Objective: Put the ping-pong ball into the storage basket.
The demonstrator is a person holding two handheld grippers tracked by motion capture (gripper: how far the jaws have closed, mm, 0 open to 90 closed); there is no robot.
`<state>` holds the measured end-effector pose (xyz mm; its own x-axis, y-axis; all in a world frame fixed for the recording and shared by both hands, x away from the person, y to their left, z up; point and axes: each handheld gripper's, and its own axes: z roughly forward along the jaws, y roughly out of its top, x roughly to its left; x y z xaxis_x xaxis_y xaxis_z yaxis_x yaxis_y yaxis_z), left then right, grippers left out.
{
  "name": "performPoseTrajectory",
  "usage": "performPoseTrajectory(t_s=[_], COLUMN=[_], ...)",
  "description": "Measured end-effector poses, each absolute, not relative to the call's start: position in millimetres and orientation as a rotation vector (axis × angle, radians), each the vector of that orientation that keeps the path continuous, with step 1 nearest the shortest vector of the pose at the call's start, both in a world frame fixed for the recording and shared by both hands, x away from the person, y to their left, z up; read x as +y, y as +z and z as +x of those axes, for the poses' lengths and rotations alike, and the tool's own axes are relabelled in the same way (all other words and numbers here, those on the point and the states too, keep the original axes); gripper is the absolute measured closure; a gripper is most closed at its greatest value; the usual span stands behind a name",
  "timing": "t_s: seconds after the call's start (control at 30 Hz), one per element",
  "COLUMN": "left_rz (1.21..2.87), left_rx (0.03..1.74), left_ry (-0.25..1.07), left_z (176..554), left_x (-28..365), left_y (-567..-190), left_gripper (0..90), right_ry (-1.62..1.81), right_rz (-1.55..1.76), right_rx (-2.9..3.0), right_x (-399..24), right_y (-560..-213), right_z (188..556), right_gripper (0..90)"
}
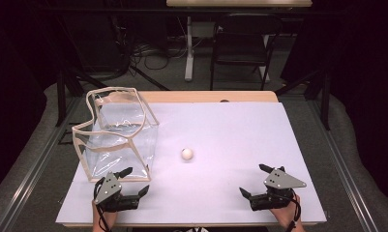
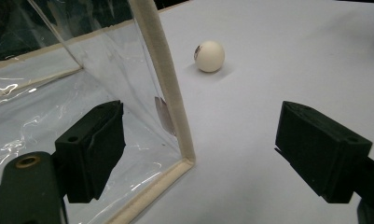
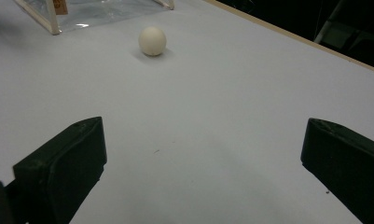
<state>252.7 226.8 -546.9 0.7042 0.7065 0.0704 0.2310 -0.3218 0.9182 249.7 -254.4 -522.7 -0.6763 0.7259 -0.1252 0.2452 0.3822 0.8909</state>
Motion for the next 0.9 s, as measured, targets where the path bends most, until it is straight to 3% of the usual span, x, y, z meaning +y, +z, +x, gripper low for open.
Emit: performPoseTrajectory(t_s=[0.9], left_rz=[1.901], left_rx=[0.747], left_ry=[0.572], left_z=[248], left_x=[228], left_y=[-549], left_gripper=[15.9], right_ry=[1.209], right_rz=[0.833], right_rx=[2.204], right_x=[-234], right_y=[-514], right_z=[262], right_gripper=[0.0])
